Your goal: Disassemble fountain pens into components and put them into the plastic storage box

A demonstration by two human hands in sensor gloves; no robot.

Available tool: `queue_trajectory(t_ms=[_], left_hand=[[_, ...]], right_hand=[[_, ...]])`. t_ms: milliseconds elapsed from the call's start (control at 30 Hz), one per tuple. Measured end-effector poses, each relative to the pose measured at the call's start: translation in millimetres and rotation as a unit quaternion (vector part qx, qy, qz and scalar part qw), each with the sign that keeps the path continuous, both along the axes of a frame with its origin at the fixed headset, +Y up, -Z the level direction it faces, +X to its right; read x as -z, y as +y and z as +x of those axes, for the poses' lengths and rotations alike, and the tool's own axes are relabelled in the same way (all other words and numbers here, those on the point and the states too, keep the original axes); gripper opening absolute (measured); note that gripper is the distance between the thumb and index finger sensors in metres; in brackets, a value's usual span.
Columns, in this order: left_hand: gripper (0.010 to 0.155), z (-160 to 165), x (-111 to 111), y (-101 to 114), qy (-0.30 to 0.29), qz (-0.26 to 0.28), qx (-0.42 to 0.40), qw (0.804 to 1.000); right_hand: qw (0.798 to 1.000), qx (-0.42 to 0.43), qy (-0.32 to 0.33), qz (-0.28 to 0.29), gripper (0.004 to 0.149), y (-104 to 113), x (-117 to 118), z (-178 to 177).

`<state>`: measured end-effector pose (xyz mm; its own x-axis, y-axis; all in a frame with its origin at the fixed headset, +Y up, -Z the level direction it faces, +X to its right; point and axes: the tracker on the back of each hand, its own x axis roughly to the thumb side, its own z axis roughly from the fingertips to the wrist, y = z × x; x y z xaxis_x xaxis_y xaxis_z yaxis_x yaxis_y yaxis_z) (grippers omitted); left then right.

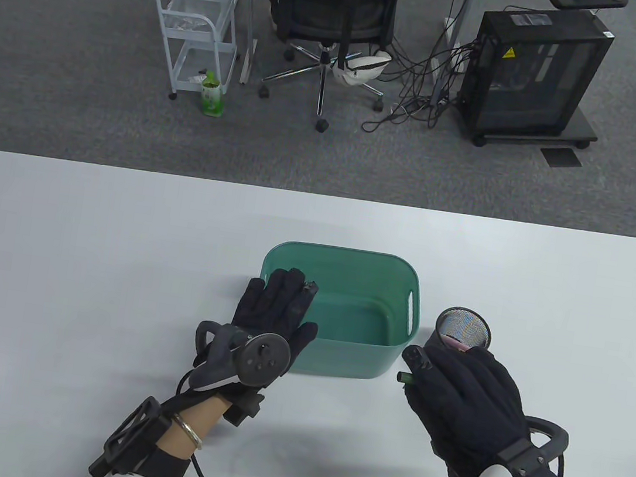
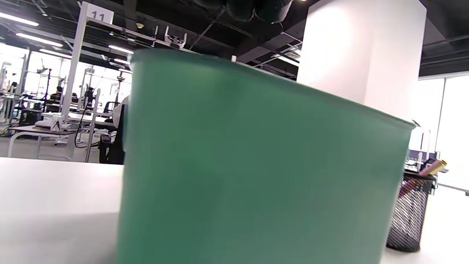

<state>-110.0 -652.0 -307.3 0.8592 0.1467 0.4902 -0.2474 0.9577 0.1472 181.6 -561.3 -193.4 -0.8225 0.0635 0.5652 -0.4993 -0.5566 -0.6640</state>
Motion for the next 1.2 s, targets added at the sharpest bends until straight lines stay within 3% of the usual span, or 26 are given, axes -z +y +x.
queue_trajectory(t_ms=[533, 1200], left_hand=[[0.07, -31.2, -58.9, -18.4, -0.016, 0.009, 0.034, 0.999], [0.07, -55.2, -90.9, -52.8, 0.006, 0.009, 0.038, 0.999]], right_hand=[[1.0, -0.007, -0.002, -0.009, 0.045, -1.7, 3.6, -2.3], [0.999, -0.029, -0.007, -0.032, 0.046, -12.1, 15.2, -9.7]])
